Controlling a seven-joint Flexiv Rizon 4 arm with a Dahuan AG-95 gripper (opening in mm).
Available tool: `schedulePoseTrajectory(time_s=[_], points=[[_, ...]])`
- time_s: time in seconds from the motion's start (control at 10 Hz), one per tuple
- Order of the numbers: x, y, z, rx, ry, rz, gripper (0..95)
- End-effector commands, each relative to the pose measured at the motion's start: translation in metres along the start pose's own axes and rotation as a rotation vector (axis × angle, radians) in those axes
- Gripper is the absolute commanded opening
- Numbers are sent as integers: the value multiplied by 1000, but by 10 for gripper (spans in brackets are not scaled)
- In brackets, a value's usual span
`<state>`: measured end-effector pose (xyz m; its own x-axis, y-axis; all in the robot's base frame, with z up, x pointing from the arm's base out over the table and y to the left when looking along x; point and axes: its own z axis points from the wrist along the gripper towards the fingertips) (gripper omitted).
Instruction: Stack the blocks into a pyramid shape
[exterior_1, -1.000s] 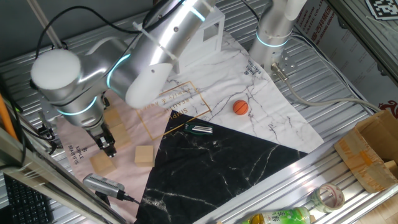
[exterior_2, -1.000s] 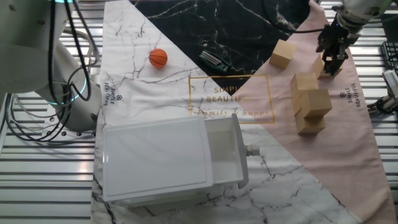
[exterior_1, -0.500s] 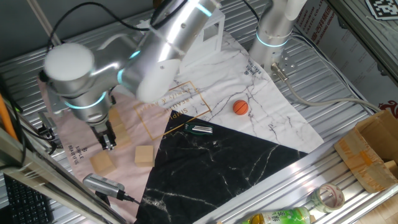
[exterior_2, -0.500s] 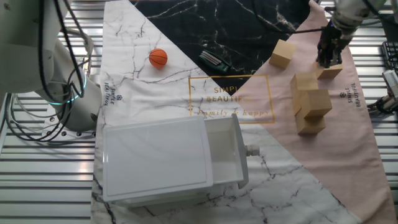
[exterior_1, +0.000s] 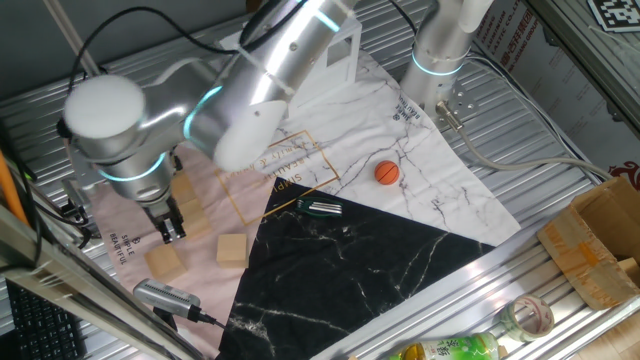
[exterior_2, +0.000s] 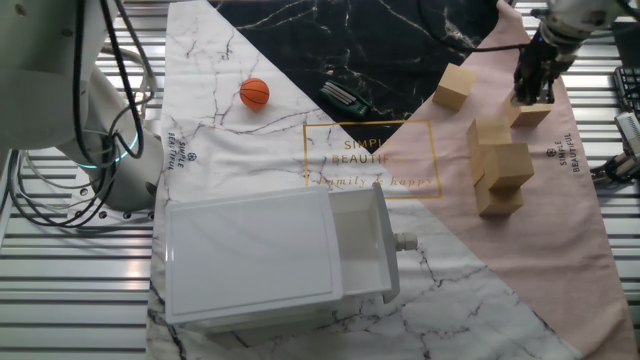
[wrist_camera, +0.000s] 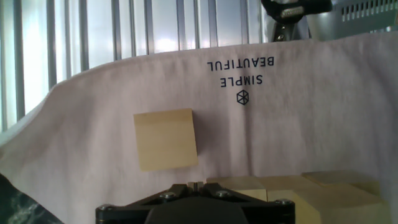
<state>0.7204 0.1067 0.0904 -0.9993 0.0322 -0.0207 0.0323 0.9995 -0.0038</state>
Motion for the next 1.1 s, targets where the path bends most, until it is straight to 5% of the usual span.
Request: schedulePoseTrajectory(time_s=[0.1, 0.2, 1.1], points=[[4, -1, -1, -5, -30, 6, 190], [4, -1, -1, -10, -28, -2, 570], [4, -1, -1, -41, -32, -26, 570]])
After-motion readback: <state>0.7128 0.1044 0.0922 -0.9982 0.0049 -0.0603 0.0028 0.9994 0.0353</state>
